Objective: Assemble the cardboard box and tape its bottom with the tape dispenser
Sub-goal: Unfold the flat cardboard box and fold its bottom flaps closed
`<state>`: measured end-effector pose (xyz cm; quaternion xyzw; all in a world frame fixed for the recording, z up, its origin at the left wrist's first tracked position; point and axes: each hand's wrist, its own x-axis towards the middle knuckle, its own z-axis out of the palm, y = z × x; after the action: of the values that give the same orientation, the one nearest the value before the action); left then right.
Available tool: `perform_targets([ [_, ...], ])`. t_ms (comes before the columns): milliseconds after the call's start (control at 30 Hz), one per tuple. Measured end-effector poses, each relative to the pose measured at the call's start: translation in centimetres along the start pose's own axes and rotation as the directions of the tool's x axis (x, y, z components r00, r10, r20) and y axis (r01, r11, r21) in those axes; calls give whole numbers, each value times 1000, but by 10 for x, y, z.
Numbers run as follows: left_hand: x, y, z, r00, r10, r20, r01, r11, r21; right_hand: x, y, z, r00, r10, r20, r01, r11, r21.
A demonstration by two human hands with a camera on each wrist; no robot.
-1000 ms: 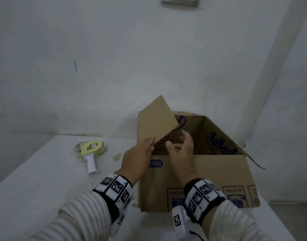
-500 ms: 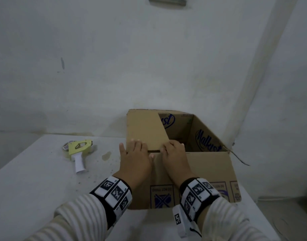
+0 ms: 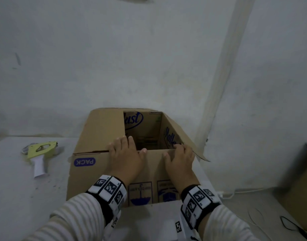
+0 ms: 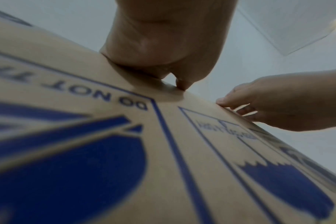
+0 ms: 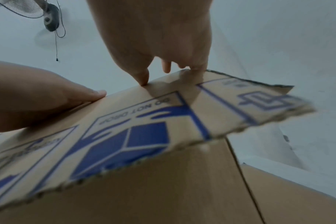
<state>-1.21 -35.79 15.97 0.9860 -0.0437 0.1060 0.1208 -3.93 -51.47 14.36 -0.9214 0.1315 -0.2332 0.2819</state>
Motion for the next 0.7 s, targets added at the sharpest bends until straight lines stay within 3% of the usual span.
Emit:
perform_targets([
  [133,-1,2,8,998,-29,-62,31,999,42,6,23,-8,990,117,85,-130,976,176],
  [367,-3,5,9,996,-59,-61,60,998,19,8,26,-14,982,52,184,-90,975,203],
  [567,-2,0,10,997,-57,-47,57,998,-1,8,22,-16,980,-122,155,97,983,158],
  [700,-2,-6,8,999,-28,-18,27,998,-64,5,22,-13,945,-303,125,300,953,45],
])
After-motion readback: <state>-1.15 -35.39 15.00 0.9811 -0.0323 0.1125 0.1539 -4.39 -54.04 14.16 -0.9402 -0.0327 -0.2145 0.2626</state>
